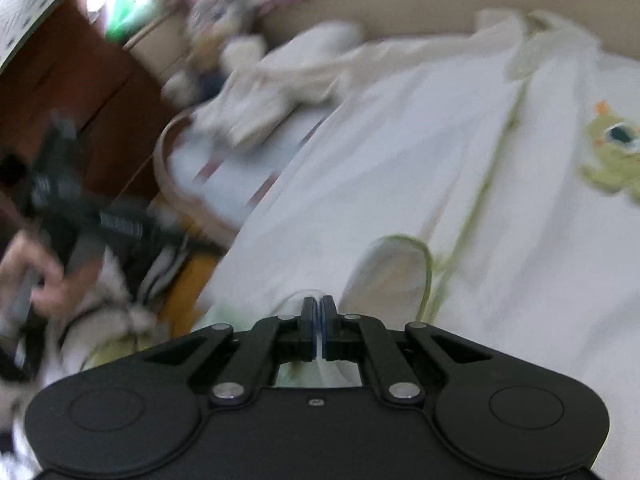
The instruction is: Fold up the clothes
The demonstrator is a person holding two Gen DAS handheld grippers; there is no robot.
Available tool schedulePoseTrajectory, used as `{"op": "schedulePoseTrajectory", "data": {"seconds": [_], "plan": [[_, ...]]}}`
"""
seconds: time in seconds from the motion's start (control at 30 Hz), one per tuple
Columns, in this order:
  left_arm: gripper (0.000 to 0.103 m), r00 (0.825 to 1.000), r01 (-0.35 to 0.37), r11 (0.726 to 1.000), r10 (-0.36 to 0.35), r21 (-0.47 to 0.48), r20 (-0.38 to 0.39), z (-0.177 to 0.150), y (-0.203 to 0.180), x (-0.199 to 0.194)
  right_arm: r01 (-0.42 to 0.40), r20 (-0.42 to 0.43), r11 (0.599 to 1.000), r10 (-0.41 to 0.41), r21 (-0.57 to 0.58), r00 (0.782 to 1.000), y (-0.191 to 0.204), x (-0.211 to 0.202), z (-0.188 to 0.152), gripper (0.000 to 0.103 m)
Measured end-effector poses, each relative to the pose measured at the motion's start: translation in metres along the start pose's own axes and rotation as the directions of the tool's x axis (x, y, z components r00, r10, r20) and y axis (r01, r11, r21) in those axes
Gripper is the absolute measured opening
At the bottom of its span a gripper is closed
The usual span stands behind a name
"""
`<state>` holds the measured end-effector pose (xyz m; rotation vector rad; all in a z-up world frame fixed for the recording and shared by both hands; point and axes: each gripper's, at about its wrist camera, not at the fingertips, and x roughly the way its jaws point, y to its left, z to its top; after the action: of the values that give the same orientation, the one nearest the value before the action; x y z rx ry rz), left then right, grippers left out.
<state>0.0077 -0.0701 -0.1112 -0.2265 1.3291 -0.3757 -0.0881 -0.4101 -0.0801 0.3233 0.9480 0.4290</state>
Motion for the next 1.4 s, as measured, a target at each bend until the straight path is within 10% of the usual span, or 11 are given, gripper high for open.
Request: {"op": "schedulePoseTrajectory", "data": {"seconds": [0.13, 0.63, 0.7, 0.77, 0.97, 1.07, 1.17, 1.33, 1.4], "plan": [[0.063, 1.0, 0.0, 0.999, 0.0, -0.038, 0.018, -0.007, 0.004, -0.002, 0.176, 0.011, 0.984, -0.176, 0.002, 0.984, -0.012, 0.008, 0.017, 0.005], [0.07, 0.986, -0.138, 0.98, 0.149, 0.144, -0.071, -0.035, -0.042, 0.045, 0.232, -0.032, 0.964, -0.23, 0.127, 0.973, -0.03, 0.033, 0.004, 0.005], [0.052, 0.979, -0.194, 0.964, 0.201, 0.184, -0.022, -0.038, -0.048, 0.045, 0.227, -0.03, 0.966, -0.225, 0.122, 0.974, -0.029, 0.033, 0.003, 0.005], [0.004, 0.972, -0.237, 0.948, 0.233, 0.211, 0.045, -0.039, -0.051, 0.036, 0.223, -0.025, 0.968, -0.222, 0.113, 0.975, -0.027, 0.032, 0.003, 0.005], [0.005, 0.891, -0.345, 0.92, 0.259, 0.185, 0.372, -0.039, -0.048, -0.046, 0.166, -0.014, 0.983, -0.165, 0.08, 0.986, -0.019, 0.02, 0.002, 0.005], [0.005, 0.86, -0.346, 0.93, 0.263, 0.122, 0.437, -0.043, -0.039, -0.087, -0.032, -0.05, 0.994, 0.037, 0.1, 0.998, -0.011, 0.013, -0.005, 0.005], [0.005, 0.845, -0.378, 0.92, 0.294, 0.108, 0.447, -0.052, -0.024, -0.107, -0.218, -0.135, 0.967, 0.235, 0.132, 0.963, 0.001, 0.016, -0.018, 0.005], [0.005, 0.845, -0.455, 0.887, 0.404, 0.075, 0.352, -0.073, -0.005, -0.093, -0.136, -0.227, 0.99, 0.141, 0.038, 0.964, 0.012, 0.032, -0.041, 0.008], [0.0, 0.816, -0.515, 0.854, 0.461, 0.076, 0.348, -0.077, -0.003, -0.093, -0.126, -0.206, 0.992, 0.128, 0.022, 0.97, 0.014, 0.025, -0.042, 0.009]]}}
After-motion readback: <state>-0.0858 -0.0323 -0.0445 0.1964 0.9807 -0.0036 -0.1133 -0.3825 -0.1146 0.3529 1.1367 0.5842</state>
